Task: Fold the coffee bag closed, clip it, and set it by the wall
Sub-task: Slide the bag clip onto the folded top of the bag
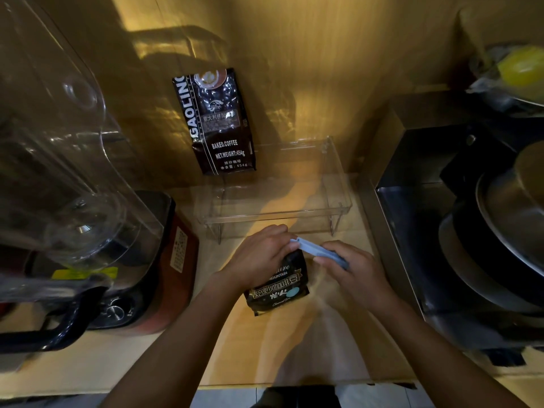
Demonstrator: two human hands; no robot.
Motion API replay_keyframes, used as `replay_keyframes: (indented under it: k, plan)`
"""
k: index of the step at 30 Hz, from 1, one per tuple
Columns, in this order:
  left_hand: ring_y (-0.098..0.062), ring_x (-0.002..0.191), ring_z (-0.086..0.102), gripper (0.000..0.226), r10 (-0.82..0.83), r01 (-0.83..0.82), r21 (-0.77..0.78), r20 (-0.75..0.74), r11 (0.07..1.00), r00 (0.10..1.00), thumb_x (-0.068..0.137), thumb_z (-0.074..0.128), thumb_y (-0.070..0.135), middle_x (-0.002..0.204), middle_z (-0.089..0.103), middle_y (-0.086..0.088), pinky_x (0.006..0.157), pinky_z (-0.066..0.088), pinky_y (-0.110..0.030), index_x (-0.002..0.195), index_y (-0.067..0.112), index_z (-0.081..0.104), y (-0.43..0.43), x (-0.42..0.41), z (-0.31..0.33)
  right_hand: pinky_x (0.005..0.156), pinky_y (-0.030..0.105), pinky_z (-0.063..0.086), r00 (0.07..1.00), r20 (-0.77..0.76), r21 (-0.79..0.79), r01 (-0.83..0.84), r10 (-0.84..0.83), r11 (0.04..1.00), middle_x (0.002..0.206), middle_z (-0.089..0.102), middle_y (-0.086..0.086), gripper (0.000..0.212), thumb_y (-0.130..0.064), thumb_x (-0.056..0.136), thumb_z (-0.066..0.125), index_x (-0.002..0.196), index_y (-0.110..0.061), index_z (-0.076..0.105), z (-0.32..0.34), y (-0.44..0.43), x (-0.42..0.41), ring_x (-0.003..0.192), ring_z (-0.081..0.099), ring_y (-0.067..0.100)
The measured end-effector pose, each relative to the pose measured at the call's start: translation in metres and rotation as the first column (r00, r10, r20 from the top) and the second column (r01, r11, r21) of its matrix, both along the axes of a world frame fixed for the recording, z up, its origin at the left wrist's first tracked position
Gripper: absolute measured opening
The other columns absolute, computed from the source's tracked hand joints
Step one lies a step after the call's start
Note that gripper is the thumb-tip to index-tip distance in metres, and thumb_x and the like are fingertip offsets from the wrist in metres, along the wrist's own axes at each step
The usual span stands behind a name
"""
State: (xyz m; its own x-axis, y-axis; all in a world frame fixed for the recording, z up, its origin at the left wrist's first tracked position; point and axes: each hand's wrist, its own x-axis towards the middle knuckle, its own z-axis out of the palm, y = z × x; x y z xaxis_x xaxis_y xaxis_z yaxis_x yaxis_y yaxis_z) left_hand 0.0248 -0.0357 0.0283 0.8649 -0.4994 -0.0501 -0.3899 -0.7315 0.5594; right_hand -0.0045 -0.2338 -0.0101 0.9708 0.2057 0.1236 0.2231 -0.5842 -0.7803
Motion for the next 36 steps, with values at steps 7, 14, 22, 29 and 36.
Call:
replay_keyframes:
  k: [7,14,22,29,36]
  plan:
    - [-0.020,0.078,0.046,0.024,0.004,-0.004,-0.029,-0.001,1.000,1.000,0.095,0.039,0.022,0.080,0.047,0.001,0.071,0.038,-0.038,0.083,0.011,0.056,0.001,0.000,0.001,0.050,0.034,0.052,0.952,0.299,-0.176,-0.016,0.070,0.984,0.078,0.065,0.009,0.018,-0.023,0.085,0.053,0.094,-0.007,0.058,0.000,-0.001,-0.007,0.062,0.060,0.023]
    - [-0.018,0.077,0.047,0.024,0.018,-0.024,-0.090,-0.065,0.996,0.998,0.095,0.039,0.025,0.079,0.049,0.003,0.071,0.039,-0.039,0.080,0.016,0.055,0.001,0.000,0.002,0.044,0.025,0.046,0.933,0.349,-0.282,0.015,0.088,0.959,0.074,0.063,0.010,0.023,-0.020,0.085,0.042,0.090,-0.005,0.058,0.001,-0.001,-0.011,0.058,0.059,0.021]
    - [-0.013,0.076,0.047,0.022,0.011,-0.025,-0.124,-0.112,0.992,0.994,0.095,0.041,0.027,0.076,0.046,0.008,0.068,0.039,-0.036,0.086,0.019,0.059,0.004,0.003,0.003,0.045,0.035,0.053,0.938,0.334,-0.188,-0.028,0.091,0.982,0.085,0.064,0.014,0.026,-0.021,0.084,0.044,0.094,-0.002,0.059,0.002,-0.003,-0.010,0.062,0.062,0.024]
    - [-0.023,0.079,0.053,0.023,0.015,-0.045,-0.176,-0.165,0.983,0.986,0.094,0.043,0.026,0.083,0.055,-0.010,0.073,0.043,-0.045,0.084,0.015,0.061,0.006,0.006,0.004,0.055,0.040,0.055,0.961,0.277,-0.050,-0.012,0.025,0.999,0.096,0.052,0.005,0.019,-0.024,0.081,0.055,0.091,-0.008,0.055,0.000,-0.004,-0.006,0.076,0.058,0.019]
    - [-0.020,0.078,0.052,0.023,0.000,-0.039,-0.190,-0.201,0.981,0.980,0.094,0.043,0.026,0.080,0.052,-0.004,0.071,0.041,-0.040,0.086,0.018,0.063,0.008,0.008,0.004,0.070,0.013,0.044,0.996,0.075,0.045,-0.044,0.041,0.998,0.090,0.045,-0.012,0.019,-0.009,0.074,0.070,0.077,-0.013,0.052,0.000,-0.010,0.002,0.086,0.051,0.002]
